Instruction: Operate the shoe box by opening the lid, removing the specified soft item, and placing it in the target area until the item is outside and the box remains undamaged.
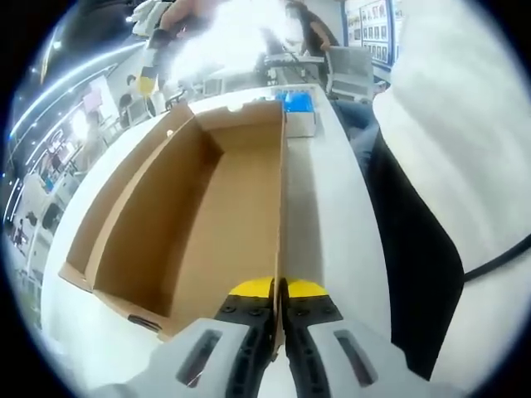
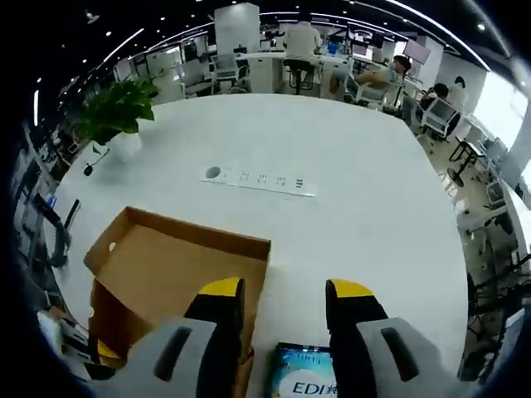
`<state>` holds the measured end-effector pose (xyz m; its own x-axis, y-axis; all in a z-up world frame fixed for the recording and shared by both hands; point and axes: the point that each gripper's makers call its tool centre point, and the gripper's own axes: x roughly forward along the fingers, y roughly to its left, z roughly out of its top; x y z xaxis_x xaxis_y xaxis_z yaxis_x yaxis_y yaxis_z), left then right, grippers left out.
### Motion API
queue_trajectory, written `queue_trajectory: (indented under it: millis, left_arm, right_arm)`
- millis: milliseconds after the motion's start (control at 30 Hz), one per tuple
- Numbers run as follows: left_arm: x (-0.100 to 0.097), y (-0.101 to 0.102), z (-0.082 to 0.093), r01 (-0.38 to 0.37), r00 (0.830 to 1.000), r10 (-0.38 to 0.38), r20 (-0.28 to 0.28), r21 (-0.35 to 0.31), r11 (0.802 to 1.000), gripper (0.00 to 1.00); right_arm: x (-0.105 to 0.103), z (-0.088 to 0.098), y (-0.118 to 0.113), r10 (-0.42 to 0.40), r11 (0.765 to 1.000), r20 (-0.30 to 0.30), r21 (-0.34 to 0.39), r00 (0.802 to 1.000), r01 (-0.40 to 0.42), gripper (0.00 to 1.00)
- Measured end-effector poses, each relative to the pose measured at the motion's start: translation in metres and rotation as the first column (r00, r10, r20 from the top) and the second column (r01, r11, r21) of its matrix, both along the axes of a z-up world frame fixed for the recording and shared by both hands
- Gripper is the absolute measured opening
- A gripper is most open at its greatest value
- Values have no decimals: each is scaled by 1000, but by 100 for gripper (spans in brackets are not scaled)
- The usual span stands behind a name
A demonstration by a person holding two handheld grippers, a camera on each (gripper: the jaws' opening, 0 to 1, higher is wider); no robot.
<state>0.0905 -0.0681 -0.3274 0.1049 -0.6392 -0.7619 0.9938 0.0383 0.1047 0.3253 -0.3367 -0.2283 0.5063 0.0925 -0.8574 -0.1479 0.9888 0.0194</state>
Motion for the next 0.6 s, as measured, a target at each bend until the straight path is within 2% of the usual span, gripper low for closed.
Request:
queue_trajectory:
  millis: [33,100,133,233,367,600]
  left_arm:
    - [0,0,0,-5,1000,5,-7,1,1000,2]
    - [1,-1,0,-8,1000,8,-16,4,1000,2]
    - [0,-1,0,-4,1000,4,-17,6,1000,2]
    - [0,-1,-1,-1,1000,1,-12,8,1000,2]
    - [0,0,-1,-13,1000,13,-11,7,1000,2]
    - [0,0,-1,-16,1000,16,-12,10,1000,2]
  right_arm:
    - [-1,-3,7,1,998,-44,63,999,2,39]
    - [2,-3,8,-44,993,-84,108,995,53,39]
    - [5,-3,8,-53,991,-83,114,995,63,38]
    - [13,1,6,-44,995,-73,89,996,50,35]
    - [16,-2,13,-6,998,-102,68,995,13,34]
    - [27,-10,19,-14,998,-126,54,992,21,34]
